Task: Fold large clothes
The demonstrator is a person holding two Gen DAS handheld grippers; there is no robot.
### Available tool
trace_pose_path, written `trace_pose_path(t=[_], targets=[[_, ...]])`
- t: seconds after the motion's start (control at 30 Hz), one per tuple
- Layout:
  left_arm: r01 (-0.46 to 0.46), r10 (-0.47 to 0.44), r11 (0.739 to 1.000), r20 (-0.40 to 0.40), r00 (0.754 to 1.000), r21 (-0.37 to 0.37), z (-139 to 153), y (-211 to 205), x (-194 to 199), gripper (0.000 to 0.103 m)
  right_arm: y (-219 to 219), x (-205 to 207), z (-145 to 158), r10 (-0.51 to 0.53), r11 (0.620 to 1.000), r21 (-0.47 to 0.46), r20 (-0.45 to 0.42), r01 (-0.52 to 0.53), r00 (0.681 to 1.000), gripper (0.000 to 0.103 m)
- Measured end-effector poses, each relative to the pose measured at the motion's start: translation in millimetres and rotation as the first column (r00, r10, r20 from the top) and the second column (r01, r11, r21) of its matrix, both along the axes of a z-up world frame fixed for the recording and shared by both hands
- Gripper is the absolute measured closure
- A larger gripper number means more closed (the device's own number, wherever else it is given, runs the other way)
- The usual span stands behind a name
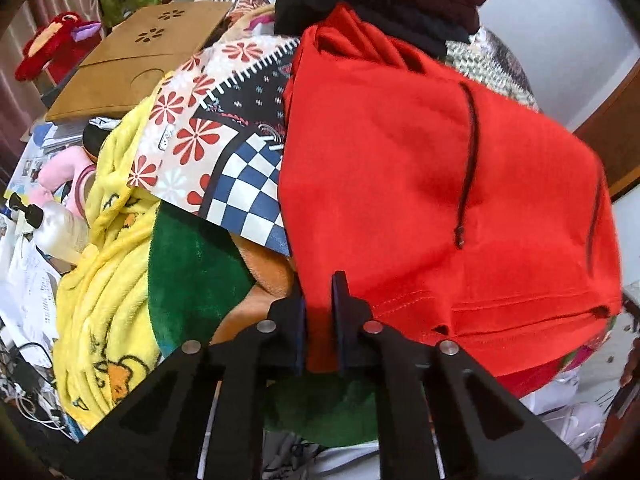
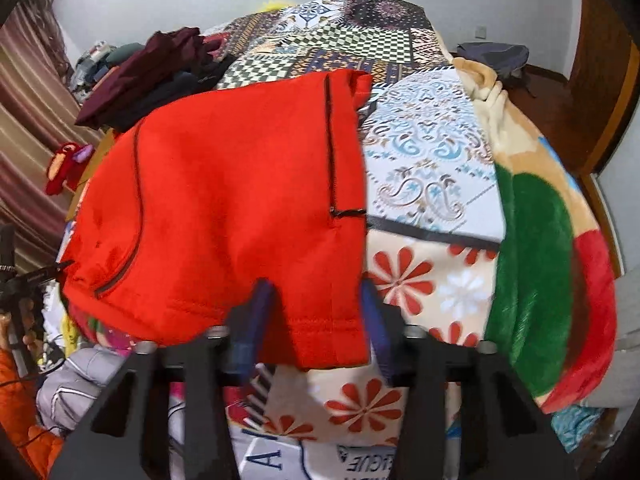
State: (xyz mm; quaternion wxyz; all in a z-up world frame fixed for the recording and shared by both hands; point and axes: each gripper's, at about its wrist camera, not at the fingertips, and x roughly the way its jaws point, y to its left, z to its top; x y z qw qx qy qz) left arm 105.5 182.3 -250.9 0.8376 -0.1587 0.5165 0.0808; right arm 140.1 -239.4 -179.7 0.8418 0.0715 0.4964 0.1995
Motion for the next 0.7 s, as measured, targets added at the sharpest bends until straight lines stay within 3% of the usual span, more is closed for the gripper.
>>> trace_pose_path(t=[0.03,0.07,0.2,0.33,0.47,0.57,0.7], targets=[[-0.005,0.005,1.0,0.017,1.0,-0.019,4,4,-6,0.094,-1,0,0,0.0,0.999,0.032,-0.001,0.0,1.0,0.089],[-0.009,0.01,0.999,0.032,0.999,-0.033,9,4,-7,0.094,-1,0,1,-0.001,0.998,0.055,-0.008,0.001,1.0,0.091],[-0.006,0.01,0.999,0.091,0.996,-0.041,31,2,-6,0.099,5,1,14,-0.002,0.997,0.083,0.033,0.0,0.999,0.093],[-0.014,0.01,1.0,0.178,0.984,0.025,64,-3,-9,0.099,6,4,44,0.0,0.991,0.134,0.12,-0.016,0.993,0.093],[-0.02,0.017,1.0,0.249,0.968,0.013,93,2,-4,0.1,10,16,76,-0.001,0.982,0.185,0.191,-0.035,0.982,0.094],[-0.008,0.02,0.999,0.334,0.942,-0.037,125,10,5,0.1,15,28,99,-0.016,0.981,0.191,0.251,-0.033,0.968,0.094],[-0.033,0.043,0.999,0.44,0.897,-0.03,168,23,29,0.1,18,59,123,-0.072,0.979,0.203,0.318,0.006,0.945,0.094]])
